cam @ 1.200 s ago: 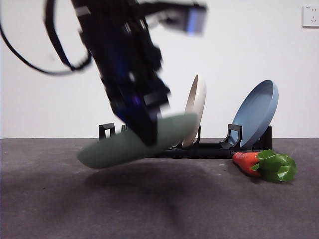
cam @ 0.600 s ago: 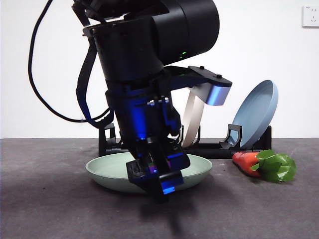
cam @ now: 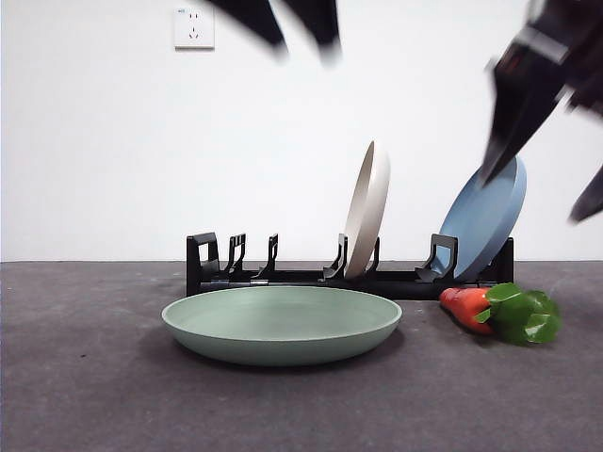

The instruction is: Take the green plate from the plate rack,put the plate on the table,take the carrot from the table,put the carrot in the plate

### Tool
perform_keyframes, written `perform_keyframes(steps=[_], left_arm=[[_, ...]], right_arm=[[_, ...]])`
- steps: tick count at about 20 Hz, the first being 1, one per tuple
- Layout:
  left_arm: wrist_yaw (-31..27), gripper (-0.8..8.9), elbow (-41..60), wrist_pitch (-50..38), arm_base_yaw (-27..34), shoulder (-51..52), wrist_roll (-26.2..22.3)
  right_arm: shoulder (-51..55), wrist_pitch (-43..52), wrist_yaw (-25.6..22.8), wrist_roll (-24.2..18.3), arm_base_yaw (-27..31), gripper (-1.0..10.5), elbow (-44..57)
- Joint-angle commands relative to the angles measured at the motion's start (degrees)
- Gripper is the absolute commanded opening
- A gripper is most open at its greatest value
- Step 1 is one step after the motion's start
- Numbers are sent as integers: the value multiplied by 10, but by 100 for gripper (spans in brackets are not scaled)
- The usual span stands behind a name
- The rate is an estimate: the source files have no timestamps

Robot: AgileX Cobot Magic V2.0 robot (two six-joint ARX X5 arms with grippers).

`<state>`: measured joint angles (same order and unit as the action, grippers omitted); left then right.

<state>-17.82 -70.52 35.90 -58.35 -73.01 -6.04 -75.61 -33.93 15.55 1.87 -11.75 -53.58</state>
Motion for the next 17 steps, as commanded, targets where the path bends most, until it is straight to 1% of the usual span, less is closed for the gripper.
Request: perform_keyframes(steps=[1,3,5,7,8,11,14,17], left_arm=[[-7,328,-31,34,0,69,33],[-43,328,-63,62,0,122,33],[-82,328,-95,99,0,163,33],[-111,328,-122,136,0,194,33],[-126,328,-129,147,-1,205,33],[-191,328,-140,174,0,238,33],[-219,328,-139,202,0,254,34],[-228,328,-140,228,0,255,40]], right_arm=[[-60,55,-24,26,-17,688,-1],[-107,96,-44,37,-31,686,-1],[-144,122,-70,43,-38,617,-1],[-171,135,-72,49,-41,615,-1],[-180,140,-72,55,-41,593,-1],[-195,148,-72,59,-42,465,-1],[-196,148,-71,63,-42,263,-1],[-197,146,-69,64,-42,221,-1]])
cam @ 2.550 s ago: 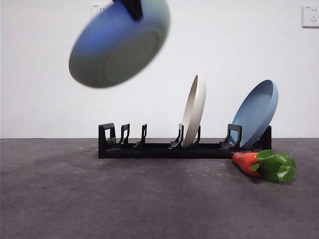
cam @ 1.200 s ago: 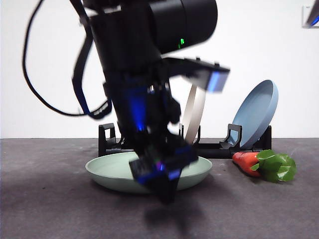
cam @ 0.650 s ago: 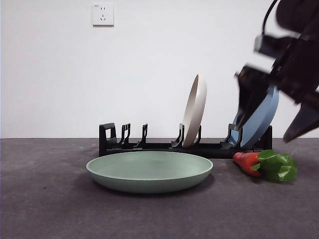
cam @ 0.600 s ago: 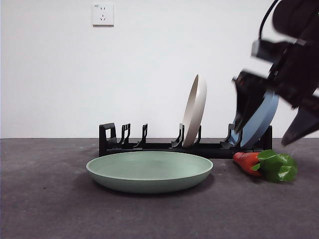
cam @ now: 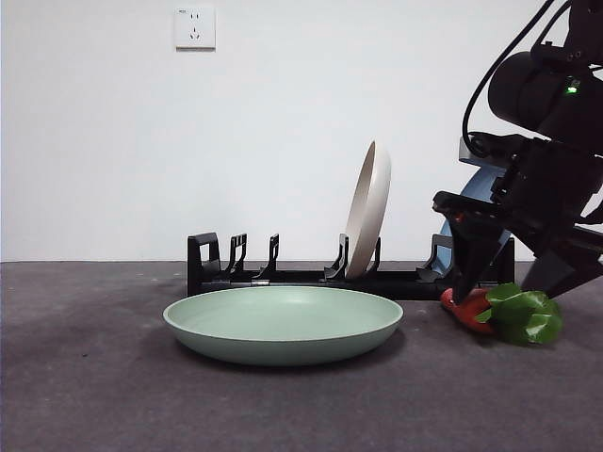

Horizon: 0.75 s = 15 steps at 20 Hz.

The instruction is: Take the green plate from the plate rack,put the plate on the table,take the carrot from the table,put the carrot in the plate

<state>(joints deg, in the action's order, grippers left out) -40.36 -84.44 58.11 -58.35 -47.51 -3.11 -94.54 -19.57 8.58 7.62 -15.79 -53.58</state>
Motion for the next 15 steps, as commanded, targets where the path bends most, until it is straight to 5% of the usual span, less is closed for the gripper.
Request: perform_keyframes(steps=[1,6,15], left_arm=[[-2,328,0,12,0,0,19],[-1,328,0,23,-1,0,34],[0,328,0,33,-1,0,34]], right_arm=[[-7,1,0,7,-2,180,-1],[-7,0,4,7,-2,-21,-1],[65,-27,35,9,-31,-17,-1]])
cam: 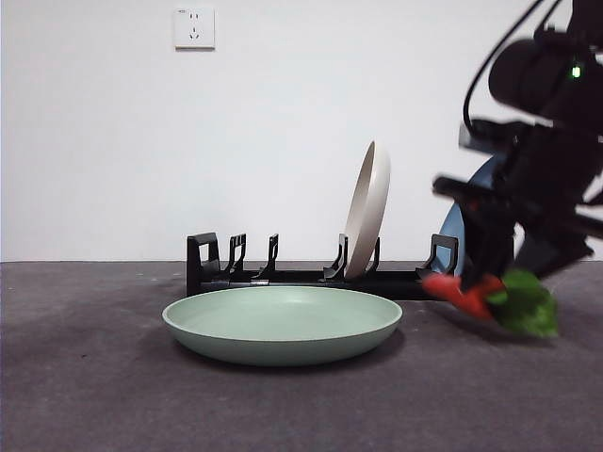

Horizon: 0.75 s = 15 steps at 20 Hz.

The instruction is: Take the green plate from the plate rack,put the plate on the table,take the carrot from the table,put the carrot in the plate

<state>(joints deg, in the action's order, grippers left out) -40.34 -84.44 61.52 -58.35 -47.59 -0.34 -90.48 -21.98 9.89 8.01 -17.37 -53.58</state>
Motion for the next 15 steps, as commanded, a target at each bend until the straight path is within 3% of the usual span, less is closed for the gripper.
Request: perform_keyframes(steps=[1,8,15], left_arm=[[-1,328,0,-2,-1,1,7],[0,328,0,-1,-1,-2,7],[3,327,0,-1,-1,-2,10]], right_arm=[[42,-8,37,7,-34,-17,-1],[8,112,31,43,-202,-17,-1],[-85,166,15,52,-218,-17,-1]])
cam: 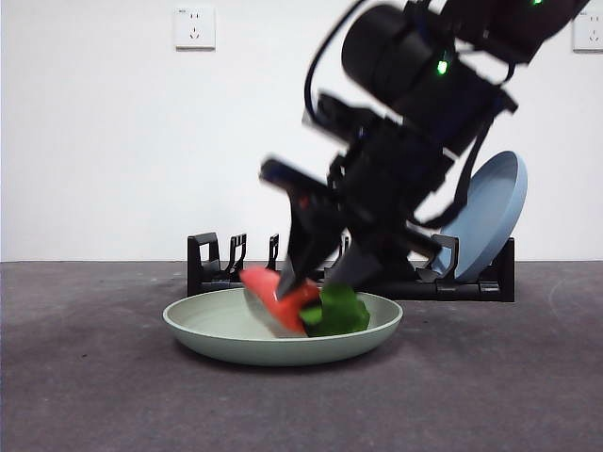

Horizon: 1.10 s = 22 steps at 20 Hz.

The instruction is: Take the green plate from the plate rack,put the plate on the table,take the carrot from the table,put the carrot in the plate

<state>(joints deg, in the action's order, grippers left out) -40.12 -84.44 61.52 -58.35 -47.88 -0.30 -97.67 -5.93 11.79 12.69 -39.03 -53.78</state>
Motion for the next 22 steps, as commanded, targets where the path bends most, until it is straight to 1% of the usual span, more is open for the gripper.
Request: perform_keyframes(steps=[1,3,5,6,7,8,9,10,14,18,22], left_arm=[[0,327,0,-1,-1,0,13],[0,327,0,-1,-1,0,17],[0,327,0,-1,-1,0,18],[0,327,0,-1,-1,0,18],[1,327,0,-1,-1,0,18],[0,327,0,-1,-1,0,18],[0,327,0,-1,-1,0,18],[1,327,0,-1,-1,0,18],[1,327,0,-1,-1,0,18],[1,326,0,7,-1,0,18],[0,319,0,40,-1,0,18]], right_arm=[[-19,5,-3,5,-2,-16,1],[-22,5,-2,5,-2,-13,1],[-22,7,-2,6,-2,98,1],[-21,8,-2,6,-3,192,1],[-18,7,-2,8,-4,338,1],[-16,7,-2,10,-4,443,1],[-12,7,-2,12,-4,539,1],[-6,4,-2,15,-4,583,1],[31,-19,-2,16,-4,585,1],[95,-53,-3,16,-4,585,1],[197,-134,-4,12,-4,584,1]])
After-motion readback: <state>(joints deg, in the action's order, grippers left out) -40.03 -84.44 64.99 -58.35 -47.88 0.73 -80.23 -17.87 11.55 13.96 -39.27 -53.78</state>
